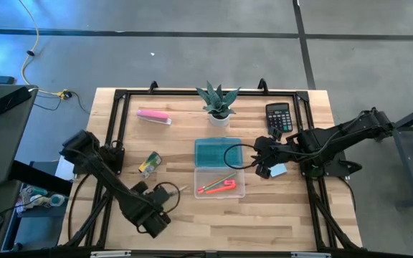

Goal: Pack school essentials
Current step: Put the green scissors into the blue supply box

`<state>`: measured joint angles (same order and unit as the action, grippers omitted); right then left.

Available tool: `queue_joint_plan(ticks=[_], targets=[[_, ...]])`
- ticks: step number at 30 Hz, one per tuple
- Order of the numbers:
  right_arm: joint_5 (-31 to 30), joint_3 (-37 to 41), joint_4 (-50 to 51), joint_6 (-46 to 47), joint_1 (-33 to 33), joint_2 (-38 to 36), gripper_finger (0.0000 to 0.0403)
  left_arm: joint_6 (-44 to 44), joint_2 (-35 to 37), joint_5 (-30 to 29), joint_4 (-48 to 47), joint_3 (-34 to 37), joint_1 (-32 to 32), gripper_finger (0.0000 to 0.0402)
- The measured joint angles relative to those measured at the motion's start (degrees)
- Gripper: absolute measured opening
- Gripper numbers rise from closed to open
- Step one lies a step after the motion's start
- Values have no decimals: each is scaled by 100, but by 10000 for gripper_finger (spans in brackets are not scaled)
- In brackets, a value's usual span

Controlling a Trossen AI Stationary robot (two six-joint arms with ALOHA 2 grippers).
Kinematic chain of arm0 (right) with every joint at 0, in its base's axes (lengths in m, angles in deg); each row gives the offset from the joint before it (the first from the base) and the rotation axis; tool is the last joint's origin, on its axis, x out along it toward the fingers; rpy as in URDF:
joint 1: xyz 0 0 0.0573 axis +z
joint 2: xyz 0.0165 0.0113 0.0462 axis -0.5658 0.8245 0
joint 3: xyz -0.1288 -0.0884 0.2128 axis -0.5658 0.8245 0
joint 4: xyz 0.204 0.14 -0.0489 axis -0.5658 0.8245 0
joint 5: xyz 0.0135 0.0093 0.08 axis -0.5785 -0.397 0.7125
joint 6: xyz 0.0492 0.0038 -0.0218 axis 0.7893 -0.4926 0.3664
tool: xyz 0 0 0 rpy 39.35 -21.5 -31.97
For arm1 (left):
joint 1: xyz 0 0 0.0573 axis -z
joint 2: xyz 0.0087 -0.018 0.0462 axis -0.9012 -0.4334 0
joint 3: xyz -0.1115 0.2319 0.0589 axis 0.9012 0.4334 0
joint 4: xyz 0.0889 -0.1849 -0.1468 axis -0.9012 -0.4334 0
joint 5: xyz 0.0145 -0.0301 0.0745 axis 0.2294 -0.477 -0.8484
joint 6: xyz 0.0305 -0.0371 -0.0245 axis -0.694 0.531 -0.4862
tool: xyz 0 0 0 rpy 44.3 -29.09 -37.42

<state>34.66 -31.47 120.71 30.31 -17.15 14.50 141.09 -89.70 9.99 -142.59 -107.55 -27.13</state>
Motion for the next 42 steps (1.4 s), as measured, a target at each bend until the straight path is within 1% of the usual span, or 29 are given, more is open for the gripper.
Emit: queue_joint_plan(ticks=[3, 7, 12, 17, 23, 28, 31, 35, 42], targets=[[0, 0, 0, 36, -1, -2, 156, -321, 54, -278, 144, -2, -272, 64], [0, 0, 0, 37, 0, -2, 156, -978, 56, -530, 327, -123, -697, 65], [-2, 0, 0, 38, -1, -2, 156, -1974, 54, -990, 1069, -358, -1155, 65], [-161, 0, 0, 38, -1, -2, 156, -3001, 54, -1015, 1990, -476, -1556, 64], [-167, 0, 2, 38, -1, -2, 156, -3867, 45, -857, 2820, -481, -1987, 65], [-170, 0, 4, 38, -1, -2, 156, -4152, -23, -770, 2923, -470, -2154, 64], [-181, 0, 7, 38, -1, -2, 156, -4159, -160, -730, 2902, -459, -2225, 65], [-218, 0, 9, 38, -1, -2, 156, -4182, -439, -499, 2977, -461, -2343, 64], [-291, 0, 50, 9, -1, -2, 156, -4266, -647, -478, 3154, -472, -2462, 65]])
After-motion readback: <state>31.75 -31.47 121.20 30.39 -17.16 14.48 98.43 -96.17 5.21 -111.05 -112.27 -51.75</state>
